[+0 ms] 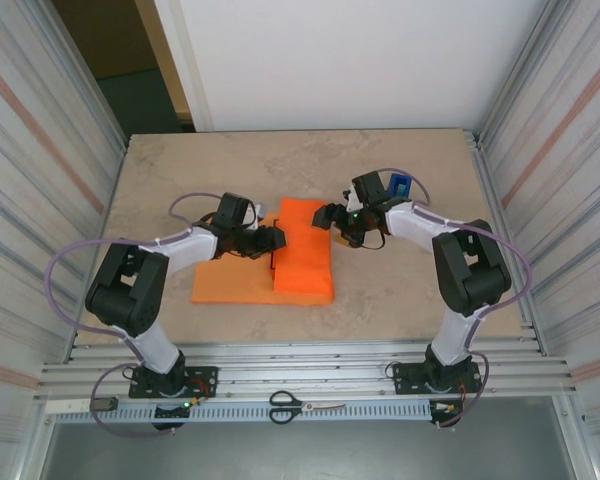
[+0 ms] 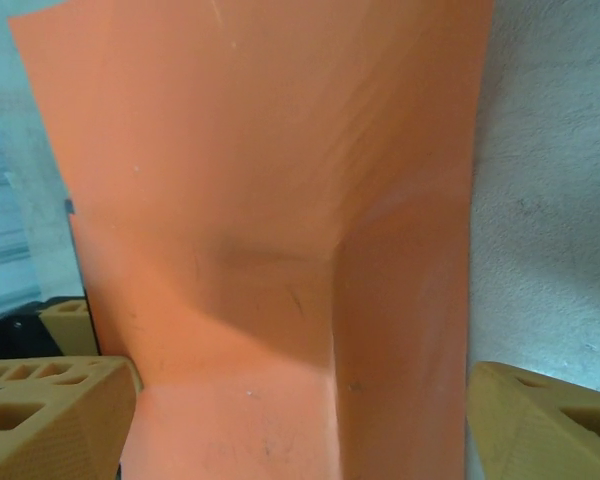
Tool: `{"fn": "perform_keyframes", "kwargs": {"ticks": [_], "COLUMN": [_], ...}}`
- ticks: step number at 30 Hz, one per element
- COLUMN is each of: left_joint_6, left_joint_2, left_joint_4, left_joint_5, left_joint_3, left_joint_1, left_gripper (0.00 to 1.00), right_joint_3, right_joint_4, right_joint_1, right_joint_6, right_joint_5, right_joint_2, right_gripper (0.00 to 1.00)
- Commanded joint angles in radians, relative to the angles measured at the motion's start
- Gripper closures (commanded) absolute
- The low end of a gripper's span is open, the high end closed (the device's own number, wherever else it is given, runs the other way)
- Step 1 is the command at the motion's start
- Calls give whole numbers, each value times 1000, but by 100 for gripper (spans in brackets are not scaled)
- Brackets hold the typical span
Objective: Wrap the gift box in paper
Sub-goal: First fold the wrapping paper around the gift box.
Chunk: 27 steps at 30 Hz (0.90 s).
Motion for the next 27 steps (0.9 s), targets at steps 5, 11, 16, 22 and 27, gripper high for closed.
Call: {"fn": "perform_keyframes", "kwargs": {"ticks": [5, 11, 16, 22, 27], "left_joint_6": [-13, -12, -3, 9, 5], "left_joint_2": [71, 72, 70, 71, 78], "left_joint_4": [-88, -90, -96, -113, -104], "left_joint_5": [-74, -74, -74, -82, -77], "left_joint_3": [-33, -38, -41, -40, -46], "left_joint_1": [-23, -25, -25, -23, -23], "left_gripper": [54, 54, 54, 55, 55], "right_joint_3": [76, 89, 62, 56, 103], "right_joint_4": [-63, -32, -11, 24, 26], "right_joint_1": [17, 34, 26, 24, -5], "right_joint_6": [-34, 5, 44, 33, 39], "right_joint_5": [-15, -14, 33, -14, -47], "right_joint_2": [59, 103, 141, 56, 71], "right_gripper": [10, 6, 6, 6, 5]}}
